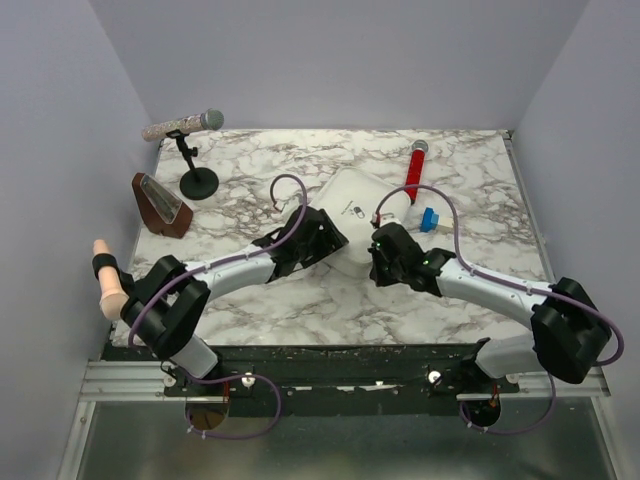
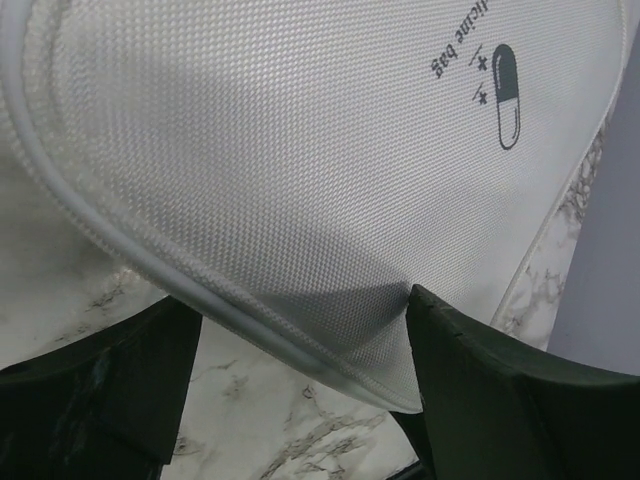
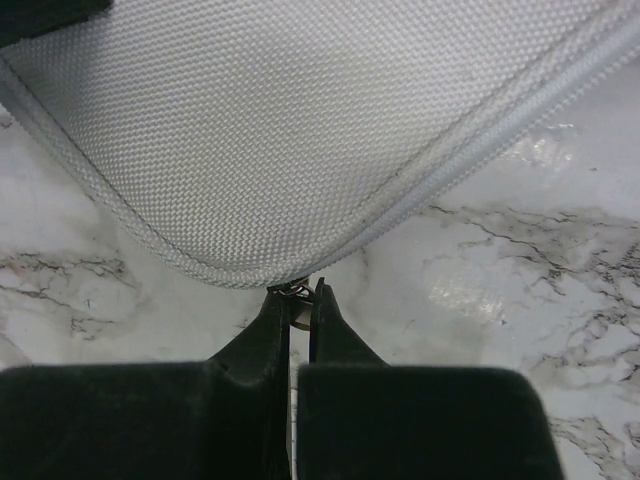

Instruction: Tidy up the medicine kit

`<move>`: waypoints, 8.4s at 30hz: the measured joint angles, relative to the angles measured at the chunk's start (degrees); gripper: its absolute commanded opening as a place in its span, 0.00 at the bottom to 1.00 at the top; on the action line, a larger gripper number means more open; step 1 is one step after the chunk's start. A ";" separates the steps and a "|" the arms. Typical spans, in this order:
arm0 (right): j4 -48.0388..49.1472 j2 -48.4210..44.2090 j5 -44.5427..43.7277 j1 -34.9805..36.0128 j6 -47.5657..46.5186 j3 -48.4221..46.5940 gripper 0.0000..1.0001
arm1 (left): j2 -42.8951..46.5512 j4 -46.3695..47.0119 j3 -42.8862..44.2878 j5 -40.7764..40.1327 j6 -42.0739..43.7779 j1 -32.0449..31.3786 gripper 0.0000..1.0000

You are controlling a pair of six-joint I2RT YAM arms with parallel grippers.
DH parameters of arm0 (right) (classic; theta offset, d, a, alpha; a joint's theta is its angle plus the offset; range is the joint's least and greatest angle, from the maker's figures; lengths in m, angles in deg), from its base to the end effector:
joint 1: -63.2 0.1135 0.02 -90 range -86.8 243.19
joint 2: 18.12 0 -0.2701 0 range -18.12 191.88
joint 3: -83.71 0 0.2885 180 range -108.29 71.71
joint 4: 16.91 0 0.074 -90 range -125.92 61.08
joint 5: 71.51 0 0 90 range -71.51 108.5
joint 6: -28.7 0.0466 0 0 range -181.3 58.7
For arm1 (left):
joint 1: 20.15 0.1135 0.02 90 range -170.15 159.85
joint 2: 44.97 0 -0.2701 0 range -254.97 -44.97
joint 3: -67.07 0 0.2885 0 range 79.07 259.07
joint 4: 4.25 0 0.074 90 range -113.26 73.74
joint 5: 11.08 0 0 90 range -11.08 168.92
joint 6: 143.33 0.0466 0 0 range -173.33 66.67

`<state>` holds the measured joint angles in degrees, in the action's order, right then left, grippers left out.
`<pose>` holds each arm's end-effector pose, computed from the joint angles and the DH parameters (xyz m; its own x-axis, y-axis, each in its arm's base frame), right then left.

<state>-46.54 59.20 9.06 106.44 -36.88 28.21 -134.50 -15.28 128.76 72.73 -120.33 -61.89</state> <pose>0.2262 0.2022 0.1760 -0.7674 -0.1618 -0.6204 -0.3121 0.9395 0.1410 0.2769 -0.2403 0.1733 -0.7346 -0.5711 -0.3665 -0.1969 0.6963 -0.6902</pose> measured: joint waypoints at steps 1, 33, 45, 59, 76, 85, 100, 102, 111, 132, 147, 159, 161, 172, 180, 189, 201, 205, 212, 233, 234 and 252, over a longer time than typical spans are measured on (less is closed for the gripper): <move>-0.28 0.33 -0.22 0.70 0.00 -0.39 0.01 | 0.28 -0.02 -0.35 -0.24 0.35 0.09 0.71; -2.64 3.23 -3.34 5.29 -2.27 -3.41 0.01 | 12.07 -2.21 -13.18 7.02 11.72 20.06 0.99; -5.90 5.20 -3.89 6.58 -4.07 -6.56 0.01 | 14.69 6.32 -14.08 5.95 2.05 5.33 0.96; -6.14 6.58 -4.57 8.48 -5.01 -8.13 0.01 | 4.59 4.33 -6.95 4.42 5.29 5.64 0.45; -2.60 16.02 -5.22 13.75 -5.92 -16.37 0.01 | 9.51 7.87 -11.96 13.03 9.62 18.78 0.00; 0.50 9.66 -5.09 7.21 -3.78 -8.94 0.01 | 8.17 9.27 -11.76 17.44 10.16 20.46 0.00; 0.48 4.39 3.06 -8.37 -0.87 -4.37 0.01 | 7.41 3.02 -7.72 17.44 14.64 25.00 0.00; 0.66 3.91 3.76 -7.45 -0.96 -3.96 0.01 | 6.47 1.03 -5.84 17.44 16.06 26.23 0.00; 0.98 3.28 0.39 4.13 -1.57 -4.17 0.01 | -3.61 -7.67 8.44 19.23 21.79 30.42 0.13; -6.97 8.33 -3.39 9.27 -2.51 -9.92 0.01 | 22.80 -16.98 -2.82 6.23 10.60 13.62 0.99; -7.45 8.66 -3.87 11.50 -3.04 -10.56 0.01 | 15.52 -11.26 -8.33 -0.79 -1.40 3.23 0.99; -7.67 13.55 -4.66 18.12 -3.52 -15.34 0.01 | 14.97 -8.92 -10.45 -3.69 1.29 5.53 0.03; -6.95 13.55 -5.07 18.14 -3.50 -15.21 0.01 | 14.97 -7.93 -10.82 -2.05 1.07 7.37 0.00; -4.04 6.10 -9.46 17.27 -1.53 -6.73 0.01 | 9.81 -1.75 -8.81 8.17 4.96 15.21 0.00; -2.95 4.31 -7.89 11.45 1.18 -4.76 0.01 | 9.09 -2.12 -7.87 10.62 7.91 17.70 0.00; -2.03 2.29 -1.49 -4.52 2.51 -3.89 0.01 | 8.70 -4.74 -5.79 10.49 13.94 19.32 0.00; -1.70 8.33 2.32 -13.03 2.29 -8.90 0.01 | 5.53 -9.16 -0.48 8.74 21.31 19.98 0.00; -0.15 9.84 0.79 -13.16 1.86 -9.70 0.01 | 4.68 -9.11 0.37 7.67 22.05 20.02 0.00; 4.35 10.78 -3.58 -13.11 -0.70 -9.70 0.01 | 3.56 -9.09 1.42 5.90 23.08 19.58 0.00; 7.45 11.47 -1.49 -13.68 -12.07 -10.75 0.06 | 0.83 -11.74 6.21 2.29 29.16 19.10 0.00; 7.21 12.50 -1.62 -13.77 -12.46 -11.85 0.06 | 0.81 -11.58 6.21 1.92 29.27 19.12 0.00; 3.63 19.21 -1.81 -16.41 -15.56 -22.23 0.27 | 0.35 -10.49 6.14 0.63 30.73 19.30 0.00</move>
<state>-42.92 78.41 7.25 90.02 -52.44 5.98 -134.15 -25.77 134.90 73.36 -89.60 -42.59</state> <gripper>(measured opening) 0.204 0.041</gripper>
